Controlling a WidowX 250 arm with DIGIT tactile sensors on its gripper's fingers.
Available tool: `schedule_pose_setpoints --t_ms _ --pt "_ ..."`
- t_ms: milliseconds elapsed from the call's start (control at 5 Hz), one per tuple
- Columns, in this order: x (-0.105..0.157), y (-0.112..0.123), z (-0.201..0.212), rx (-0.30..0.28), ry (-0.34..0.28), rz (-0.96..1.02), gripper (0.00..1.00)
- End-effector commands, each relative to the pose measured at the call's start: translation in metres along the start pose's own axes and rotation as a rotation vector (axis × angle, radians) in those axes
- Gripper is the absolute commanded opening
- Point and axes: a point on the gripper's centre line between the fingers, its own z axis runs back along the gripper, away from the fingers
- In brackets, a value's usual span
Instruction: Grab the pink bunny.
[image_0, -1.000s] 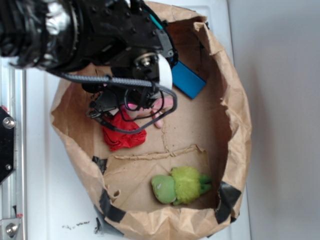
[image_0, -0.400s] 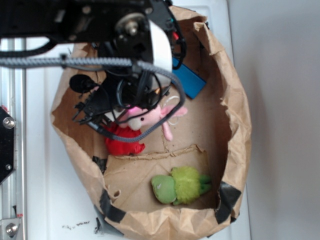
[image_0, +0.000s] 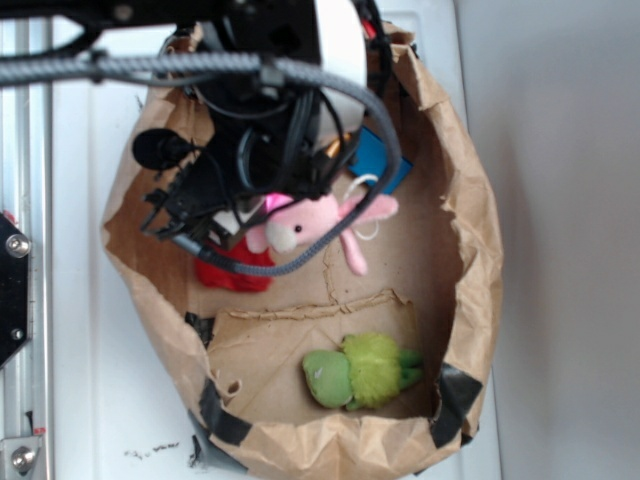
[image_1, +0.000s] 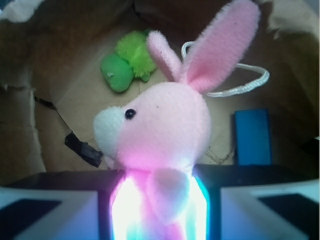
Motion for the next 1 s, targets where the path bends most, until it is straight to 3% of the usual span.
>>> schedule_pose_setpoints --t_ms 0,200,400,800 --pt "0.031 -0.005 0.040 0.182 -0.036 0.297 0.00" --pt "0.038 0.001 0.045 0.191 0.053 0.546 0.00" --pt "0.039 0.004 0.052 0.121 0.067 0.747 0.00" --pt "0.041 0.003 0.055 0.119 0.024 0.777 0.00"
